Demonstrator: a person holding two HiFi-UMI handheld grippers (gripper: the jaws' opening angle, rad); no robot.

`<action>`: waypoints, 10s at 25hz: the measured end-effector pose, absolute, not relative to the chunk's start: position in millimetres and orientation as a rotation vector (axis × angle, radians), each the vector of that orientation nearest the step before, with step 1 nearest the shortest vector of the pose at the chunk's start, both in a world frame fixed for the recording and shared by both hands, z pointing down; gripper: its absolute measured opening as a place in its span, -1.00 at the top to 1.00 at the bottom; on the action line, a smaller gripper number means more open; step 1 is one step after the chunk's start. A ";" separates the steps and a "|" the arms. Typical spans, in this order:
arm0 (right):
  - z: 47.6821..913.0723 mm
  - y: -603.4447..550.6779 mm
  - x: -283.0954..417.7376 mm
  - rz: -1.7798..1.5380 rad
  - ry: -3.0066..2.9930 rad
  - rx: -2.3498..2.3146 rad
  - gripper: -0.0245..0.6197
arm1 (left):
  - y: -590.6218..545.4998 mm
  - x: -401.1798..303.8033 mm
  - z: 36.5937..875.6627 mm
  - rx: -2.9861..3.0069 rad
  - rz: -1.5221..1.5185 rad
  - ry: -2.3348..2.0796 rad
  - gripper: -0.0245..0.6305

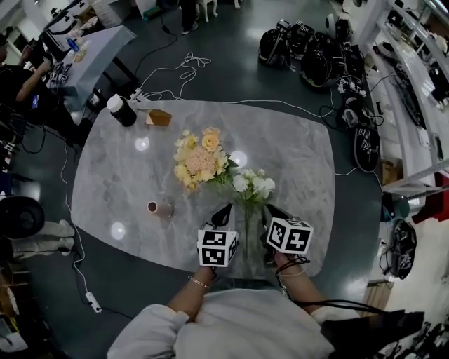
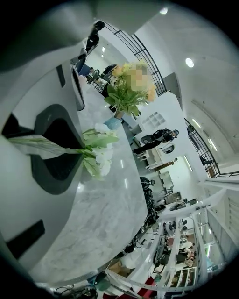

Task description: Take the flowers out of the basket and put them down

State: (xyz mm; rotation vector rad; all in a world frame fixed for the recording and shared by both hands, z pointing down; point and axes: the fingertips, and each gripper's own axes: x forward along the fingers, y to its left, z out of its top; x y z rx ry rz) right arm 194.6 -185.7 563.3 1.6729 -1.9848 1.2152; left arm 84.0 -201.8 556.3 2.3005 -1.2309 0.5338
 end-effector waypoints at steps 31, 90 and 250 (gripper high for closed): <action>476.4 -73.1 133.2 0.911 -1.967 2.087 0.90 | -111.5 -0.2 478.8 2.539 0.379 -1.079 0.90; 484.0 -58.2 148.3 0.980 -2.137 1.935 0.90 | -91.9 21.9 498.8 2.456 0.412 -1.202 0.90; 379.9 -343.5 60.9 0.236 -2.781 1.260 0.67 | -323.8 50.4 570.5 2.554 0.388 -1.366 0.20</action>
